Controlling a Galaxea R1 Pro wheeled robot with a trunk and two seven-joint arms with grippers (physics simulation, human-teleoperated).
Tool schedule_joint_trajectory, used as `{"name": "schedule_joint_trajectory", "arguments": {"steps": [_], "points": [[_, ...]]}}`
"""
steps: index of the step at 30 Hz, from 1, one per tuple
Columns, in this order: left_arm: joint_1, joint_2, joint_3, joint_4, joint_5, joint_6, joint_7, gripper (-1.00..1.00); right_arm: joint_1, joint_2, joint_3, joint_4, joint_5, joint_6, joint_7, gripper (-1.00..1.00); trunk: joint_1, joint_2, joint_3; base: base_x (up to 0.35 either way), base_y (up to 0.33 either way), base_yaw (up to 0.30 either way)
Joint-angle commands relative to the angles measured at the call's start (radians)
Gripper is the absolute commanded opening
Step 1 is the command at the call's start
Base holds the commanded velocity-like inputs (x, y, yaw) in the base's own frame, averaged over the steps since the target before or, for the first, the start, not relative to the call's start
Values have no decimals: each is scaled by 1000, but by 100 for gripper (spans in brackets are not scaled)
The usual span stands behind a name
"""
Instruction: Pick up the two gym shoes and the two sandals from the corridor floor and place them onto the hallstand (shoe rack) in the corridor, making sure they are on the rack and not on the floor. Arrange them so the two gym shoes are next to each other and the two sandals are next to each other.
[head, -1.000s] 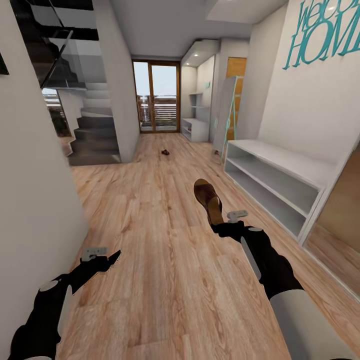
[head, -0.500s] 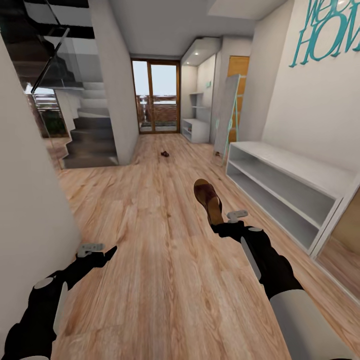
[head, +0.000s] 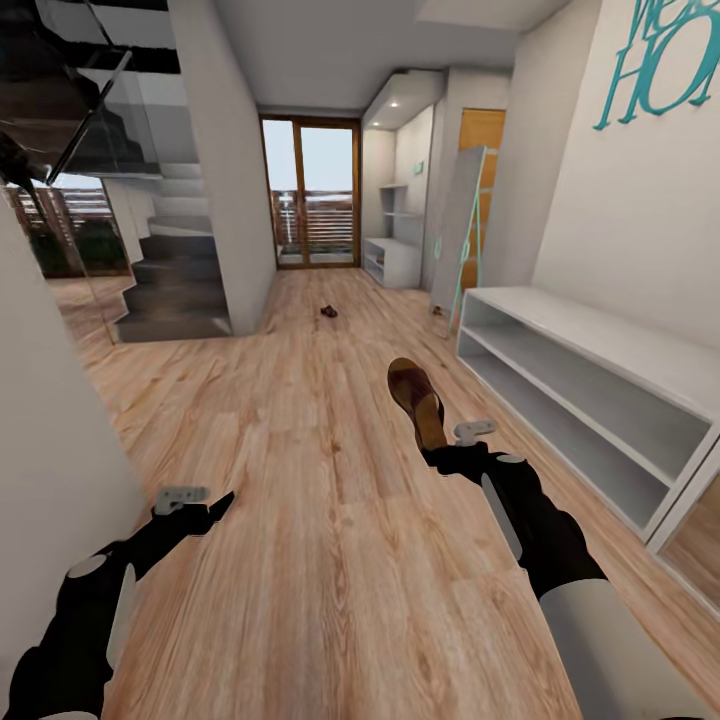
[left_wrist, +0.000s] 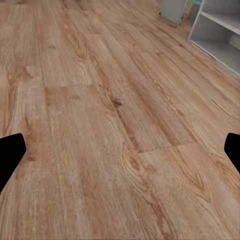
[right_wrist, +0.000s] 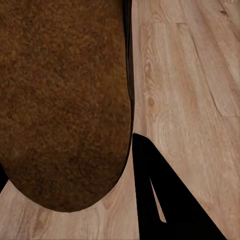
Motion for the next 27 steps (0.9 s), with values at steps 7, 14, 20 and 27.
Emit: {"name": "schedule_joint_trajectory", "arguments": {"steps": [7, 14, 20, 27], "points": [[-1, -1, 3, -2, -5, 6, -8, 100, -1, -3, -2, -6, -7, 6, 0, -100, 0, 0, -1, 348, 0, 0], [-1, -2, 2, -1, -5, 5, -8, 100, -1, -2, 1, -5, -6, 6, 0, -100, 0, 0, -1, 348, 0, 0], [-1, -2, 1, -1, -5, 5, -8, 100, -1, -1, 2, -5, -6, 6, 0, -100, 0, 0, -1, 348, 0, 0], [-1, -2, 0, -1, -3, 5, -8, 100, -1, -1, 3, -4, -6, 6, 0, -100, 0, 0, -1, 348, 0, 0]]}}
